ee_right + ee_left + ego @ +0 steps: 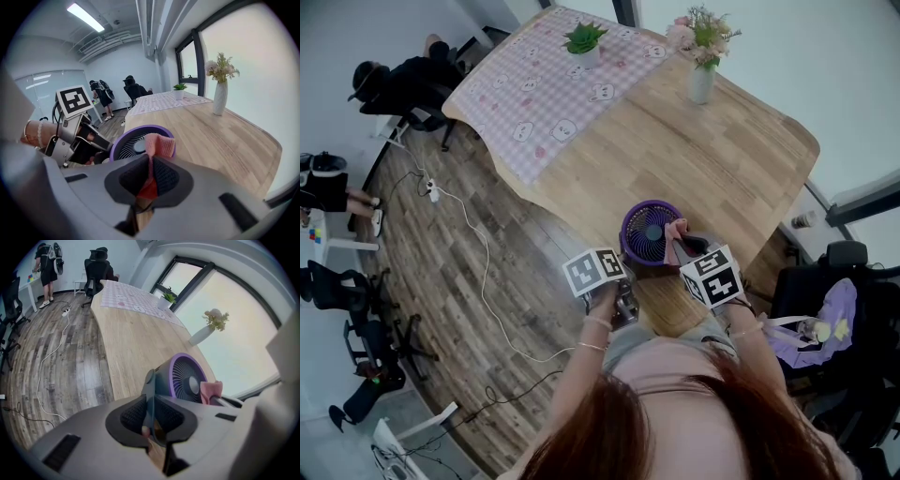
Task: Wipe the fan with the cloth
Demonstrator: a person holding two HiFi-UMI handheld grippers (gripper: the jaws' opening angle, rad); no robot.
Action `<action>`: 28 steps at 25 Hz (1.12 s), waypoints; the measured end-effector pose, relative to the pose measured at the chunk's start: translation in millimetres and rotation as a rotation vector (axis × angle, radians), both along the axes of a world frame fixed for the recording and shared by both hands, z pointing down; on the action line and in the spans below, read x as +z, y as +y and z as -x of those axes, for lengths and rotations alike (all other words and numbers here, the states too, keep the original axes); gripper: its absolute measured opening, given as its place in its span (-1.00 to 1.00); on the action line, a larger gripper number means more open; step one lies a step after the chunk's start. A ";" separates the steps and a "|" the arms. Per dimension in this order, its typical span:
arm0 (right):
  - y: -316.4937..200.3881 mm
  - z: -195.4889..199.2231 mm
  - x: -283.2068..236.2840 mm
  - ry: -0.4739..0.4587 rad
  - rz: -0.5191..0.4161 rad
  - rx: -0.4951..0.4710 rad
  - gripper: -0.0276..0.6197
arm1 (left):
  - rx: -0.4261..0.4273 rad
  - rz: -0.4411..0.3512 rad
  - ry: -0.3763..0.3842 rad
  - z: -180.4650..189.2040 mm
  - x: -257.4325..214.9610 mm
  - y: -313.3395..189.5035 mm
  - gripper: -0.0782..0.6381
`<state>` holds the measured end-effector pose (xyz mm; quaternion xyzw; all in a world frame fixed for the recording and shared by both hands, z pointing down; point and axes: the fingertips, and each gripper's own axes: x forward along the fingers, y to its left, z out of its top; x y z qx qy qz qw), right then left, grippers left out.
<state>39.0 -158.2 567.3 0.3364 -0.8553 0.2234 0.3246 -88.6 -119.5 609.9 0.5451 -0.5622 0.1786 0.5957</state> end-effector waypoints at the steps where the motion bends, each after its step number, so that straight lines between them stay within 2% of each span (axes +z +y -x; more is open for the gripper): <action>1: 2.4 0.3 -0.1 -0.001 0.001 -0.001 -0.84 | 0.000 0.000 0.001 0.0 0.0 0.3 -0.64; 11: 17.5 4.6 2.0 0.004 -0.007 -0.030 -0.84 | -0.002 -0.003 0.005 -0.2 2.0 0.1 -0.64; 28: 46.2 35.2 1.8 0.067 -0.029 -0.224 -0.84 | -0.001 -0.007 0.033 -0.8 1.8 -0.6 -0.64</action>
